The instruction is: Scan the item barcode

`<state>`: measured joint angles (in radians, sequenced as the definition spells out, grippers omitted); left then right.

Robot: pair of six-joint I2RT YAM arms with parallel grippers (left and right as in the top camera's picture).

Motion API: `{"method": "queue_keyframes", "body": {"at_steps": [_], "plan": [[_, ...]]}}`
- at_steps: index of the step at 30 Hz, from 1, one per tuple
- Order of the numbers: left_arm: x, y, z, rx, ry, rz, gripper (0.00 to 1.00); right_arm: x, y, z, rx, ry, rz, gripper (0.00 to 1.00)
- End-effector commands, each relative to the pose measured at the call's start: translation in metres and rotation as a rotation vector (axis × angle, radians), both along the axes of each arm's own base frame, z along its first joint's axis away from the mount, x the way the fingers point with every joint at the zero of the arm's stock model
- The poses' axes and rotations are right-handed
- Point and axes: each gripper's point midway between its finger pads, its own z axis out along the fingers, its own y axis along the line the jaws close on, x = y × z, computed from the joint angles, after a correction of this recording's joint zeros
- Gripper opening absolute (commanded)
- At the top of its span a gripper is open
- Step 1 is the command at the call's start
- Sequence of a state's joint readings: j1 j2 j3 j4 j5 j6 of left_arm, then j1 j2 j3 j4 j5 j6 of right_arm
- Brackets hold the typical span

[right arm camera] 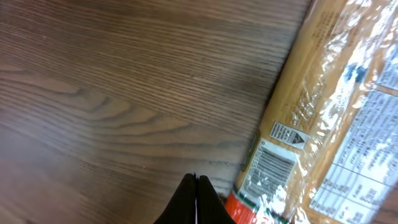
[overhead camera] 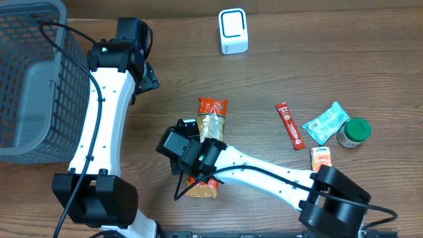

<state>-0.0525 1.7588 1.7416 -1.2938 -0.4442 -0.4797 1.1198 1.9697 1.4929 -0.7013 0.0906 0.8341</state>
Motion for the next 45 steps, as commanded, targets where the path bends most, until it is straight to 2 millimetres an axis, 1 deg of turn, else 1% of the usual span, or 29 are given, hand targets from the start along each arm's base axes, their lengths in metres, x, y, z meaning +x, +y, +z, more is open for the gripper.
{"method": "queue_keyframes", "body": {"at_steps": [1,4,6,8,12,14,17,21,22,24,26,28,29,30,33,35,37,40,41,42,43,44,45], "plan": [[0.002,-0.003,0.006,-0.003,-0.021,-0.004,1.0,-0.006,0.001,-0.029,-0.039,0.052,0.01,0.04],[0.002,-0.003,0.006,-0.003,-0.022,-0.004,1.0,-0.005,-0.001,-0.038,-0.031,0.111,0.007,0.04],[0.002,-0.003,0.006,-0.003,-0.022,-0.004,1.0,-0.001,-0.004,-0.039,-0.028,0.125,-0.003,0.04],[0.002,-0.003,0.006,-0.003,-0.022,-0.004,1.0,0.006,-0.017,-0.041,-0.055,0.147,-0.031,0.04],[0.002,-0.003,0.006,-0.003,-0.022,-0.004,1.0,0.017,-0.048,-0.048,-0.127,0.194,-0.09,0.04],[0.002,-0.003,0.006,-0.003,-0.022,-0.004,1.0,0.02,-0.068,-0.051,-0.176,0.228,-0.122,0.05],[0.002,-0.003,0.006,-0.003,-0.022,-0.004,1.0,0.021,-0.094,-0.054,-0.249,0.269,-0.093,0.11],[0.002,-0.003,0.006,-0.003,-0.022,-0.004,1.0,0.023,-0.131,-0.055,-0.353,0.316,-0.074,0.12],[0.002,-0.003,0.006,-0.003,-0.021,-0.004,0.99,0.027,-0.143,-0.055,-0.387,0.317,-0.077,0.12],[0.002,-0.003,0.006,-0.003,-0.021,-0.004,1.0,0.035,-0.16,-0.054,-0.43,0.308,-0.102,0.12],[0.002,-0.003,0.006,-0.003,-0.022,-0.004,1.0,0.047,-0.177,-0.054,-0.462,0.295,-0.145,0.15],[0.002,-0.003,0.006,-0.003,-0.022,-0.004,1.0,0.054,-0.186,-0.053,-0.47,0.293,-0.149,0.14],[0.002,-0.003,0.006,-0.003,-0.022,-0.004,1.0,0.057,-0.189,-0.053,-0.471,0.294,-0.131,0.11],[0.002,-0.003,0.006,-0.003,-0.022,-0.004,1.0,0.059,-0.193,-0.053,-0.475,0.295,-0.106,0.04],[0.002,-0.003,0.006,-0.003,-0.022,-0.004,1.0,0.068,-0.203,-0.046,-0.49,0.292,-0.034,0.04],[0.002,-0.003,0.006,-0.003,-0.022,-0.004,1.0,0.077,-0.208,-0.035,-0.48,0.276,-0.003,0.04],[0.002,-0.003,0.006,-0.003,-0.021,-0.004,1.0,0.086,-0.211,-0.023,-0.463,0.245,0.039,0.06],[0.002,-0.003,0.006,-0.003,-0.022,-0.004,1.0,0.091,-0.214,-0.01,-0.452,0.217,0.122,0.07],[0.002,-0.003,0.006,-0.003,-0.021,-0.004,1.0,0.092,-0.214,-0.008,-0.451,0.207,0.141,0.09],[0.002,-0.003,0.006,-0.003,-0.022,-0.004,1.0,0.093,-0.213,-0.007,-0.451,0.201,0.157,0.25],[0.002,-0.003,0.006,-0.003,-0.022,-0.004,1.0,0.094,-0.212,-0.007,-0.449,0.196,0.158,0.39],[0.002,-0.003,0.006,-0.003,-0.022,-0.004,1.0,0.095,-0.211,-0.008,-0.445,0.19,0.157,0.49],[0.002,-0.003,0.006,-0.003,-0.022,-0.004,1.0,0.097,-0.21,-0.008,-0.439,0.18,0.155,0.63]]}}
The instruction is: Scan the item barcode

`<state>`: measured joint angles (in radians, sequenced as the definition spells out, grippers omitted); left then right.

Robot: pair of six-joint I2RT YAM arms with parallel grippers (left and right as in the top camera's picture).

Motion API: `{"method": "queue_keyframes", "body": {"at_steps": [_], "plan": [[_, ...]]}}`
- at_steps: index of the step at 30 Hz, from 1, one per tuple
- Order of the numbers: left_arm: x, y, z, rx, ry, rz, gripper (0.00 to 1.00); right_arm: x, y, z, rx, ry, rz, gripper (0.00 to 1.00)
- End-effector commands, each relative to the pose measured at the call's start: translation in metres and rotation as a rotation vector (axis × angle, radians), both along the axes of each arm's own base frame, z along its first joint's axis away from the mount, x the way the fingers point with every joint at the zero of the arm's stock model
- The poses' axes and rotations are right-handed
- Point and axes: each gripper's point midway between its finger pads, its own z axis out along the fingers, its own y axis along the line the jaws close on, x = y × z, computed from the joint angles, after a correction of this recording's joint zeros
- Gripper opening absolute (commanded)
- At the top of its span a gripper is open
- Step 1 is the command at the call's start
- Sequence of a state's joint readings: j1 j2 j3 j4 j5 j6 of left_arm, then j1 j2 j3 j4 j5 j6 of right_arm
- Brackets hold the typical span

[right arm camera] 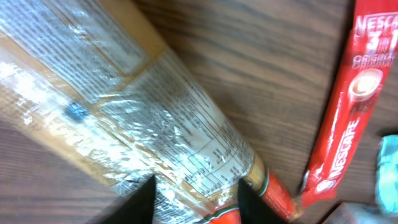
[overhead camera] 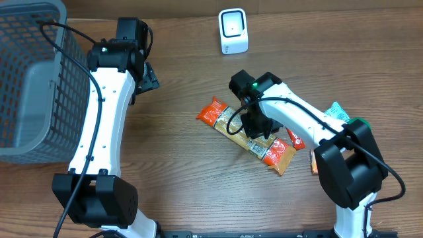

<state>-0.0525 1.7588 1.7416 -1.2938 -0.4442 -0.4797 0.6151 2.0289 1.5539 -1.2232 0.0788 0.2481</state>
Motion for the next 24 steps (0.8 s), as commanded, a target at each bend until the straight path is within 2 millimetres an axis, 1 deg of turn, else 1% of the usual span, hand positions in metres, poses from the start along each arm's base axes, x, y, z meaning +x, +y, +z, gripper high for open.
{"method": "queue_keyframes", "body": {"at_steps": [1,2,4,6,8,13,16,20,24], "plan": [[0.002,-0.003,0.006,-0.003,-0.022,-0.004,1.0,0.013,0.011,0.022,0.051,-0.08,0.077,0.82],[0.002,-0.003,0.006,-0.003,-0.022,-0.004,1.0,0.015,0.012,0.022,0.055,-0.086,0.077,0.96],[0.002,-0.003,0.006,-0.003,-0.022,-0.004,1.0,0.014,0.013,0.022,0.061,-0.077,0.118,0.99],[0.002,-0.003,0.006,-0.003,-0.022,-0.004,1.0,0.005,0.017,0.016,0.088,-0.027,0.249,0.99],[0.002,-0.003,0.006,-0.003,-0.022,-0.004,1.0,0.001,0.021,0.012,0.113,0.004,0.315,0.99],[0.002,-0.003,0.006,-0.003,-0.022,-0.004,1.0,0.002,0.022,-0.004,0.115,0.002,0.43,0.99],[0.002,-0.003,0.006,-0.003,-0.022,-0.004,1.0,0.004,0.025,-0.012,0.127,-0.011,0.47,0.99],[0.002,-0.003,0.006,-0.003,-0.022,-0.004,1.0,0.002,0.037,-0.017,0.175,-0.023,0.484,0.99],[0.002,-0.003,0.006,-0.003,-0.022,-0.004,1.0,0.0,0.04,-0.024,0.179,-0.033,0.524,0.98]]}}
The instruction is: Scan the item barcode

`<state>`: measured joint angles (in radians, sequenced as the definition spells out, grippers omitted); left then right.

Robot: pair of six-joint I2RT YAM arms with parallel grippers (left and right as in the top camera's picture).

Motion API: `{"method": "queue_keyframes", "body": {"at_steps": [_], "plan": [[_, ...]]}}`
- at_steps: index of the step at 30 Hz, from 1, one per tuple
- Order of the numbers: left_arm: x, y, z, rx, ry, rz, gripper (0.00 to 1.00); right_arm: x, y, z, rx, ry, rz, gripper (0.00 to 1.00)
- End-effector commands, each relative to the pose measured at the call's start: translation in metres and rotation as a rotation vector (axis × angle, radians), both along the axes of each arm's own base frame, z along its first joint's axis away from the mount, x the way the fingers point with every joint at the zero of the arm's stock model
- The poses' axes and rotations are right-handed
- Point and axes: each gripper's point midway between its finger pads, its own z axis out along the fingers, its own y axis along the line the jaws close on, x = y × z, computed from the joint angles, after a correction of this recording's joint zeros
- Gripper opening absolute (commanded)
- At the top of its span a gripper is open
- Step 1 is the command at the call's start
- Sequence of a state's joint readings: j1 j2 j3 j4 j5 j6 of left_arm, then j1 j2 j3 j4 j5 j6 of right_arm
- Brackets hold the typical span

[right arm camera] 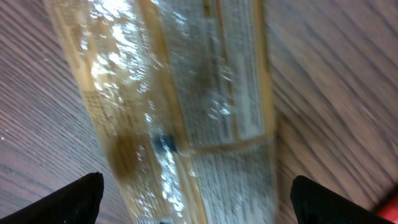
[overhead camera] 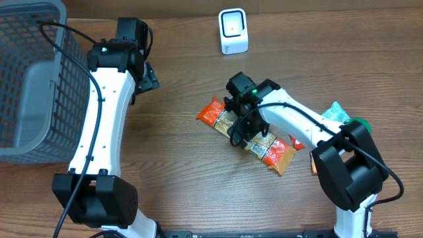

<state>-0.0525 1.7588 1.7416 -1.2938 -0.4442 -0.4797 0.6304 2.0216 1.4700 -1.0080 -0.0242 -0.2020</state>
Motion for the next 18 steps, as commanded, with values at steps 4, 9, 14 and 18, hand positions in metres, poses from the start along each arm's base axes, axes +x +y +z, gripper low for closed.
{"method": "queue_keyframes", "body": {"at_steps": [4,9,14,18], "plan": [[0.002,-0.003,0.006,-0.003,-0.021,-0.004,1.0,-0.009,0.01,-0.015,0.027,-0.006,0.083,0.98],[0.002,-0.003,0.006,-0.003,-0.022,-0.004,1.0,-0.012,0.013,-0.026,0.027,-0.009,0.094,0.98],[0.002,-0.003,0.006,-0.003,-0.022,-0.004,1.0,-0.01,0.013,-0.047,0.007,0.002,0.094,0.9],[0.002,-0.003,0.006,-0.003,-0.022,-0.004,1.0,-0.012,0.011,-0.051,0.0,0.013,0.094,0.81]]}}
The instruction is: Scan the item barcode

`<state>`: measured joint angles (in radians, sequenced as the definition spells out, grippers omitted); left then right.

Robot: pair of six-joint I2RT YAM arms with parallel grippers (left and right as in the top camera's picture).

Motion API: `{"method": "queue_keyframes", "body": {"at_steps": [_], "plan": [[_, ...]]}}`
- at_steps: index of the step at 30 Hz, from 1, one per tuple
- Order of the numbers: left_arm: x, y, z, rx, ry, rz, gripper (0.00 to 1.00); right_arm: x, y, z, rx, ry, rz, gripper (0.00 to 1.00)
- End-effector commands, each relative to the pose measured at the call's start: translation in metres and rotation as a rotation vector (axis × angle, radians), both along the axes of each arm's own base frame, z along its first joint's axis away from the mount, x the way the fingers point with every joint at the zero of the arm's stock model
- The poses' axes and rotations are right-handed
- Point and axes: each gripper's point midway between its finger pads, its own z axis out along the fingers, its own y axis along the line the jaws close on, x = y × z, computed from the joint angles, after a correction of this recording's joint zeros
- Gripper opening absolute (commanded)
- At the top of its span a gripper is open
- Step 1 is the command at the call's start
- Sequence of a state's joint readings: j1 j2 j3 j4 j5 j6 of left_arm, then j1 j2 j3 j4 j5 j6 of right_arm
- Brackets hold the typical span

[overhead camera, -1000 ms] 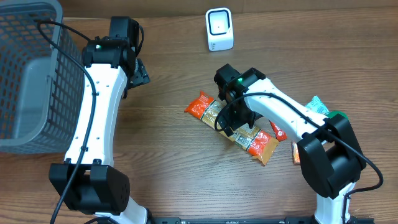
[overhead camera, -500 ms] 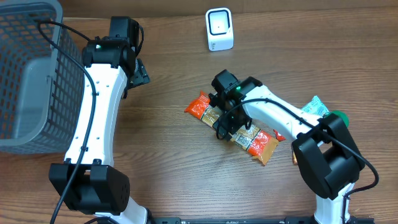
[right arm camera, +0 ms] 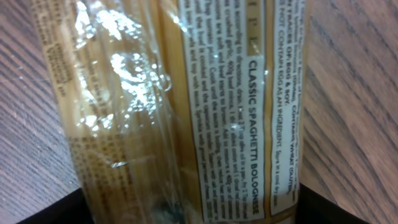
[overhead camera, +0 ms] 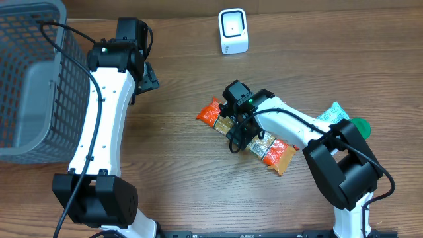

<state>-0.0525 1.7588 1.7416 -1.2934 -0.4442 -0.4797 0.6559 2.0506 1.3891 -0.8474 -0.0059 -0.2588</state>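
A long clear spaghetti packet with orange ends (overhead camera: 264, 145) lies slantwise on the wooden table, label side up. My right gripper (overhead camera: 236, 129) is down over its upper-left half. In the right wrist view the packet (right arm camera: 205, 112) fills the frame, printed "classic spaghetti bolognese". There my right gripper (right arm camera: 189, 214) is open, with one dark finger at each bottom corner, on either side of the packet. The white barcode scanner (overhead camera: 233, 31) stands at the back of the table. My left gripper (overhead camera: 147, 78) hangs at the back left, far from the packet, and its jaws are unclear.
A grey mesh basket (overhead camera: 33, 79) takes up the left edge. A teal packet (overhead camera: 334, 114) and a green-lidded jar (overhead camera: 359, 123) lie at the right, partly behind my right arm.
My right gripper has come closer to the packet, which now fills the wrist view between the fingers. In the overhead view it has moved slightly left along the packet. The left arm is unchanged.
At first my right gripper was shut, low at the left side of the packet, which lay lengthwise mid-table. Then the packet lay slantwise further right with the gripper open above it. Then the fingers stood wide over the packet, and now they straddle it.
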Motion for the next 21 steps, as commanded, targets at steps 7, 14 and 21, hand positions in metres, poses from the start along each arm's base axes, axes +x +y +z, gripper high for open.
{"method": "queue_keyframes", "body": {"at_steps": [7,14,21], "plan": [[0.0019,-0.0028,0.0063,-0.003,-0.021,-0.004,1.0,-0.0111,0.0032,-0.0223,-0.005,0.053,0.025,0.74],[0.0019,-0.0028,0.0063,-0.003,-0.021,-0.004,1.0,-0.0091,0.0049,-0.0221,0.002,0.045,0.025,0.79],[0.0019,-0.0028,0.0063,-0.003,-0.021,-0.004,1.0,-0.0083,0.0055,-0.022,0.004,0.042,0.025,0.55]]}}
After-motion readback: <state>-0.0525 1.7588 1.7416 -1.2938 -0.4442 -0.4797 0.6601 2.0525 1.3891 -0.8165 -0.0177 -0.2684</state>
